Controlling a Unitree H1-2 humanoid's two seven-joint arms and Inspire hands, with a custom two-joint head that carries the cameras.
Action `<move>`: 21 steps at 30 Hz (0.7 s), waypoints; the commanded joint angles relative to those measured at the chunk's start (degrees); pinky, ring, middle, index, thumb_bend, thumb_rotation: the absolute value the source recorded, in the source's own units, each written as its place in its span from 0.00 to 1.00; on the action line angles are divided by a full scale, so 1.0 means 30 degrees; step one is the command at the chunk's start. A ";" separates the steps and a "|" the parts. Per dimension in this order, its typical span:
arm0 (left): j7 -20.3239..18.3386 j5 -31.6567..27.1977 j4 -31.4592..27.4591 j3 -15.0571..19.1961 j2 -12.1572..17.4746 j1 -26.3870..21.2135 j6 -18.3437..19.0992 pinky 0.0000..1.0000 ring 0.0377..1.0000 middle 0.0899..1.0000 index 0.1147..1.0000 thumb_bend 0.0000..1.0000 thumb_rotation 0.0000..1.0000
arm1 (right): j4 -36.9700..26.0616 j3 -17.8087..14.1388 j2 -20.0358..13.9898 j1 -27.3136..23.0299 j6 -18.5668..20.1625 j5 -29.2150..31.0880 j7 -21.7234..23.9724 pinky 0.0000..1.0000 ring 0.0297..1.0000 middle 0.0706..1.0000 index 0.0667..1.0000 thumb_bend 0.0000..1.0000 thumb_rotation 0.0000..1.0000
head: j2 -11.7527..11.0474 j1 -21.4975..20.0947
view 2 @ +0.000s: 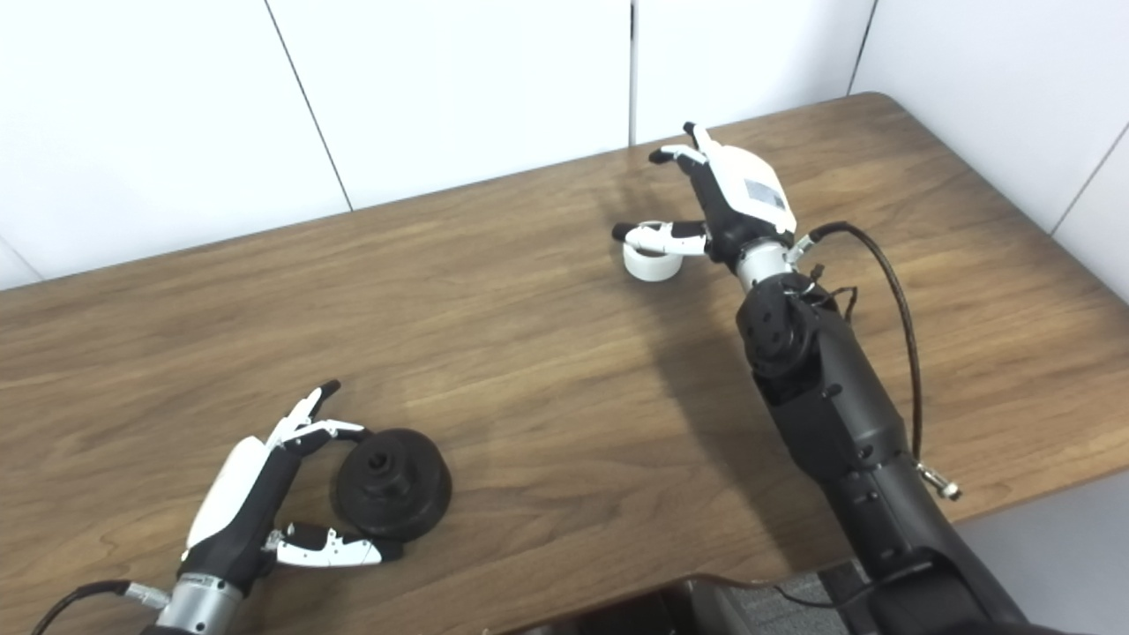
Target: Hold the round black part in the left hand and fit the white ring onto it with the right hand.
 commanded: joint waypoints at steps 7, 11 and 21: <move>-0.0056 0.0149 -0.0619 0.0054 0.0176 -0.0069 -0.0153 1.00 1.00 1.00 0.50 0.91 0.18 | 0.0223 0.0478 -0.1064 -0.1009 0.0825 0.0299 0.1150 0.91 1.00 1.00 0.93 1.00 0.71 | 0.0098 0.0080; -0.0077 0.0142 -0.0634 0.0052 0.0188 -0.0076 -0.0157 1.00 1.00 1.00 0.50 0.91 0.19 | 0.0148 0.0873 -0.1260 -0.0915 0.1213 0.0201 0.1720 0.94 1.00 1.00 0.96 1.00 0.73 | 0.0136 0.0148; -0.0117 0.0224 -0.0707 0.0018 0.0136 -0.0130 -0.0085 1.00 1.00 1.00 0.50 0.91 0.20 | 0.0117 0.1688 -0.1783 -0.0957 0.2069 0.0108 0.2750 0.96 1.00 1.00 0.93 1.00 0.68 | 0.0217 0.0307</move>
